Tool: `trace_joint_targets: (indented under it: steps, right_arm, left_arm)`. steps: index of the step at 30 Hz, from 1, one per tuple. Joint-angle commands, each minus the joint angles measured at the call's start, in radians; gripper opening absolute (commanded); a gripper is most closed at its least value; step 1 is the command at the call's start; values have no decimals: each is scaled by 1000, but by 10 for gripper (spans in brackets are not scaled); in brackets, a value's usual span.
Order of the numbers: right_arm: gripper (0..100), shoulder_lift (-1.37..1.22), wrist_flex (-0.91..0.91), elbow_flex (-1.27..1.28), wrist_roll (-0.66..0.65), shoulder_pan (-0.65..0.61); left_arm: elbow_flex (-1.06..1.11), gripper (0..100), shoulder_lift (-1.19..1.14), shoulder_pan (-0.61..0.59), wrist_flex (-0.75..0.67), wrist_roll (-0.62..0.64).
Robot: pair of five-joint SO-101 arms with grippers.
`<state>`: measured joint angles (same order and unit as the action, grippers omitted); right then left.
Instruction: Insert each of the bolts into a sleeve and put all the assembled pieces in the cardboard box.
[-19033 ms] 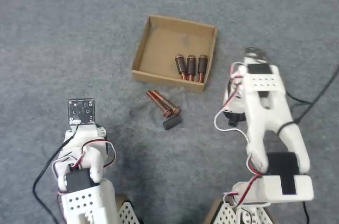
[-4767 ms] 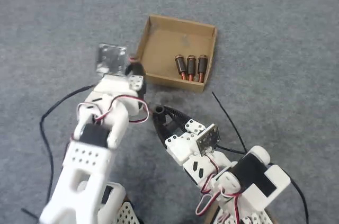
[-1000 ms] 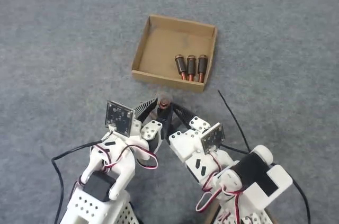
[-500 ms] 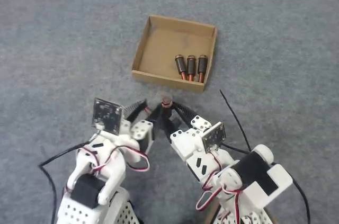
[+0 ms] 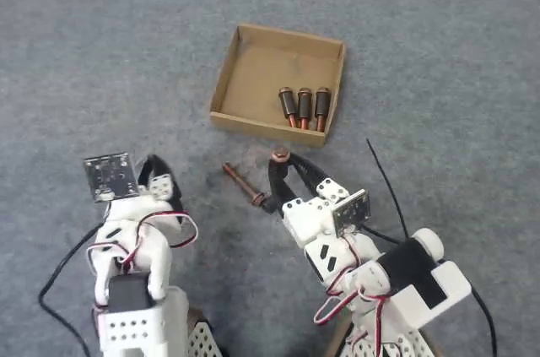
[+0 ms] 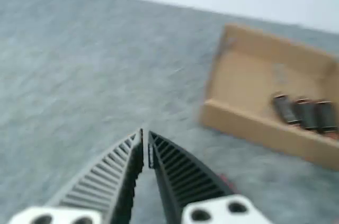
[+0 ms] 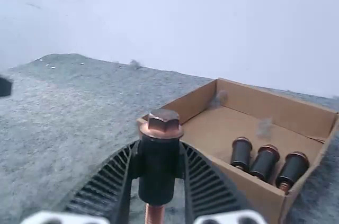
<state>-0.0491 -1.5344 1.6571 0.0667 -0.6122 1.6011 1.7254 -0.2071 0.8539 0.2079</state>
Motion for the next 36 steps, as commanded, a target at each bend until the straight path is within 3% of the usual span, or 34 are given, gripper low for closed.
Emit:
trace_joint_targets:
  steps: [1,6,14,21,28,36]
  right_arm:
    - [7,44,-28,-34,-9,39]
    - [7,44,-25,-132,-9,88]
    - [7,42,65,-359,-14,139]
    - [7,50,490,-598,-135,148]
    - [7,44,885,-818,-141,180]
    - [7,41,1475,-1115,-132,193]
  left_arm:
    - [88,12,14,-81,-31,-14]
    - [90,12,12,-155,28,-15]
    - [90,12,8,-160,34,-69]
    - [90,12,8,-158,34,-101]
    - [90,12,8,-160,34,-103]
    - [90,12,8,-161,35,-103]
